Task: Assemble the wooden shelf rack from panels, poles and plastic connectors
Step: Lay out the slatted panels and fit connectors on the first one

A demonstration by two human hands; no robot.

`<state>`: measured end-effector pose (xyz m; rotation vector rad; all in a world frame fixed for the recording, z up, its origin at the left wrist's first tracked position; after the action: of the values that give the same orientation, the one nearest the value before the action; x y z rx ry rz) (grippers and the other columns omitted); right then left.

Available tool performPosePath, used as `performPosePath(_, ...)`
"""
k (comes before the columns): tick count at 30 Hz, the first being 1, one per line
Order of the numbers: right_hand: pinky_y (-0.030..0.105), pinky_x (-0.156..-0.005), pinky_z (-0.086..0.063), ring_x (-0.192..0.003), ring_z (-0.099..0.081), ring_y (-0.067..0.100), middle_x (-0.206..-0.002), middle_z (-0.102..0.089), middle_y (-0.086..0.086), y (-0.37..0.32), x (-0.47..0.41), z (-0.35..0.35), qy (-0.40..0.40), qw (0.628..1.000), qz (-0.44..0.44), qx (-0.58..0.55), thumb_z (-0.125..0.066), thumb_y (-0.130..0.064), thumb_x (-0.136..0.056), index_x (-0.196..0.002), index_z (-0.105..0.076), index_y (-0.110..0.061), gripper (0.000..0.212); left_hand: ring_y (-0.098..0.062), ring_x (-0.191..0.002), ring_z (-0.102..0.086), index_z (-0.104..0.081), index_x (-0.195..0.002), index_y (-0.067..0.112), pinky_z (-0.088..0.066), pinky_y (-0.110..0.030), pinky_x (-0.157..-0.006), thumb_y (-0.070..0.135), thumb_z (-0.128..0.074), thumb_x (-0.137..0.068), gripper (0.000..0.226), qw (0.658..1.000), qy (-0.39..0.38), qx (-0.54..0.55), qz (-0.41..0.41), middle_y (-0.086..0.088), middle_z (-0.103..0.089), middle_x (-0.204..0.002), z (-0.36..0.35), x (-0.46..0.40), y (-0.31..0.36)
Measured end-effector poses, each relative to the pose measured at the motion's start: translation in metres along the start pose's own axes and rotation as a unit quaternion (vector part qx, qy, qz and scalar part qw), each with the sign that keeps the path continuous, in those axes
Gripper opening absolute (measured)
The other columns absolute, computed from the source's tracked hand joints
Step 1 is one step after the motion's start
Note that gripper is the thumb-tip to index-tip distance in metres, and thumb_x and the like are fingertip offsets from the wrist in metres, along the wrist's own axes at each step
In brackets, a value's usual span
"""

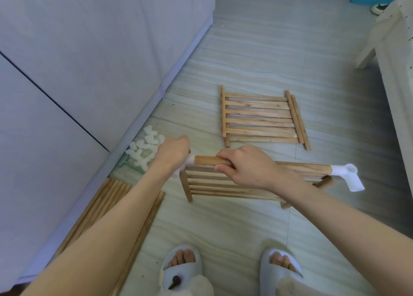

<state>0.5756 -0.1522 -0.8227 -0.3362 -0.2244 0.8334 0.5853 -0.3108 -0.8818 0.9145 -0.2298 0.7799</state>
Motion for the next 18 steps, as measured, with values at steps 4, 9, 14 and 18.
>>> performPosePath(4,0.032,-0.066,-0.037,-0.085,-0.059,0.025,-0.082,-0.059,-0.004,-0.004,0.004,-0.003,0.003,1.000,0.011,0.014,-0.040,-0.043,-0.096,-0.104,-0.054,-0.026,0.023,-0.025,-0.080,-0.057,-0.067,-0.093,0.011,-0.042,-0.032,-0.071,0.033,-0.031,-0.088,0.042,0.998,0.035,-0.041,-0.032,-0.011,-0.062,-0.096,0.002,0.000,0.000)
performPosePath(9,0.034,-0.065,-0.035,-0.092,-0.059,0.030,-0.099,-0.066,0.004,-0.015,0.008,-0.008,0.015,0.998,0.026,0.058,-0.037,-0.041,-0.097,-0.113,-0.052,-0.022,0.028,-0.031,-0.101,-0.050,-0.061,-0.113,0.004,-0.038,-0.036,-0.086,0.032,-0.023,-0.093,0.051,0.996,0.049,-0.062,-0.046,-0.019,-0.056,-0.121,0.004,0.010,-0.002)
performPosePath(14,0.032,-0.062,-0.032,-0.088,-0.059,0.028,-0.096,-0.066,0.003,-0.017,0.012,-0.010,-0.005,0.998,0.027,0.065,-0.035,-0.041,-0.098,-0.113,-0.051,-0.021,0.029,-0.028,-0.099,-0.052,-0.064,-0.103,0.011,-0.041,-0.035,-0.088,0.034,-0.023,-0.095,0.048,0.998,0.021,-0.016,-0.066,-0.014,-0.059,-0.116,0.001,0.017,-0.003)
performPosePath(18,0.032,-0.063,-0.031,-0.088,-0.059,0.030,-0.102,-0.065,0.005,-0.016,0.009,-0.008,-0.011,0.995,0.032,0.092,-0.031,-0.041,-0.099,-0.115,-0.047,-0.018,0.032,-0.021,-0.082,-0.065,-0.067,-0.095,0.016,-0.045,-0.028,-0.065,0.034,-0.026,-0.098,0.045,0.987,-0.094,0.123,-0.034,-0.010,-0.072,-0.096,-0.016,0.015,-0.003)
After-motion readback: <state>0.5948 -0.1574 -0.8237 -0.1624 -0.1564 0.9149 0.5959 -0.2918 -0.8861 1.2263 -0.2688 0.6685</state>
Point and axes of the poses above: each hand's wrist, its own x-axis away from the middle knuckle, its own z-axis out of the back of the hand, y = z × x, the point moved 10 cm from there along -x, towards the middle knuckle
